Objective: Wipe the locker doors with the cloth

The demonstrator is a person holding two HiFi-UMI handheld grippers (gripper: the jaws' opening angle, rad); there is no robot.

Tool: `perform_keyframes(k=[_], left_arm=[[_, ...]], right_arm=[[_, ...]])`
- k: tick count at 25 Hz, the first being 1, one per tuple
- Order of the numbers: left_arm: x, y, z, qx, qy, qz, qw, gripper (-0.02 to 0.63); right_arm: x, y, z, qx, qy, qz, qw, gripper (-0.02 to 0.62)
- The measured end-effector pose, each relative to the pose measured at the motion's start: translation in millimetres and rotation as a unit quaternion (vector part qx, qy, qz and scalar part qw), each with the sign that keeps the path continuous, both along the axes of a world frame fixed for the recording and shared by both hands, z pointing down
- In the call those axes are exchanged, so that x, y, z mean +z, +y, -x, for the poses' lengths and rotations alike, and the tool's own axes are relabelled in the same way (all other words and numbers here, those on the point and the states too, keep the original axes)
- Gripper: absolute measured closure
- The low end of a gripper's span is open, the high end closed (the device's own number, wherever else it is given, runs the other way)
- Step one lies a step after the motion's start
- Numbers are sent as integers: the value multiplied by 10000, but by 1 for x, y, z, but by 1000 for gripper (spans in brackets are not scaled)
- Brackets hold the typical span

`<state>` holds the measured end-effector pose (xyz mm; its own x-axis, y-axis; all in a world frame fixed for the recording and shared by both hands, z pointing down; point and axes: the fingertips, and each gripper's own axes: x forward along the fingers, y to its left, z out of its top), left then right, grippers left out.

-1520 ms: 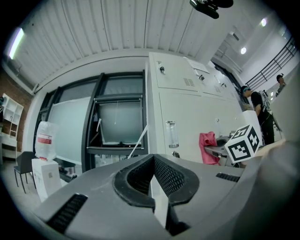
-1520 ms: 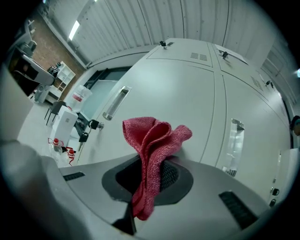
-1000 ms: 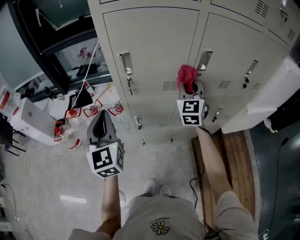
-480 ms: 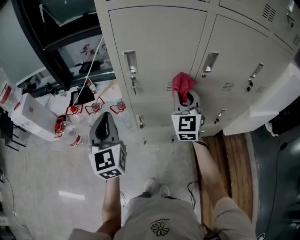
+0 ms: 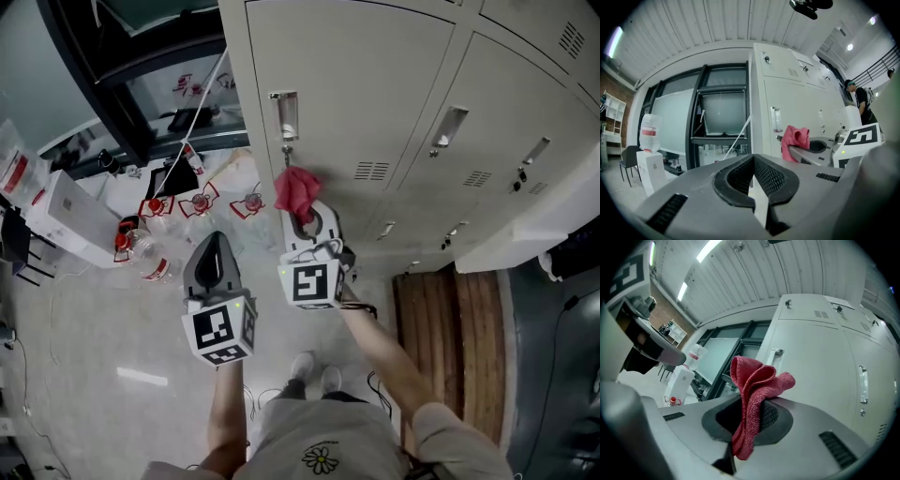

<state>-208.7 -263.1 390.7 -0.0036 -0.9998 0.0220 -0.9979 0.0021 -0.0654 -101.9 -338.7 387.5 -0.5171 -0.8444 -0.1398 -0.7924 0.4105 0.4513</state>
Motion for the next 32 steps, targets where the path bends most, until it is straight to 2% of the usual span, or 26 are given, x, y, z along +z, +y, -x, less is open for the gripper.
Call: perform_keyframes(k=[4, 11, 15, 23, 32], left_arm=[[15, 3, 17, -131, 26, 121, 9998, 589], [28, 7, 43, -369, 59, 270, 9989, 589], [29, 8, 50, -424, 65, 297, 9986, 589], [28, 0, 45, -310, 78, 287, 9991, 589], [31, -6, 26, -85, 68, 330, 9994, 589]], right_arm=[[16, -16, 36, -35, 211, 2, 9998, 569], [23, -53, 55, 175, 383, 26, 9991, 569], [23, -64, 48, 307, 283, 100, 9991, 569], [25, -66, 43, 380, 430, 15, 9984, 569], [29, -72, -3, 766, 524, -7, 9957, 569]])
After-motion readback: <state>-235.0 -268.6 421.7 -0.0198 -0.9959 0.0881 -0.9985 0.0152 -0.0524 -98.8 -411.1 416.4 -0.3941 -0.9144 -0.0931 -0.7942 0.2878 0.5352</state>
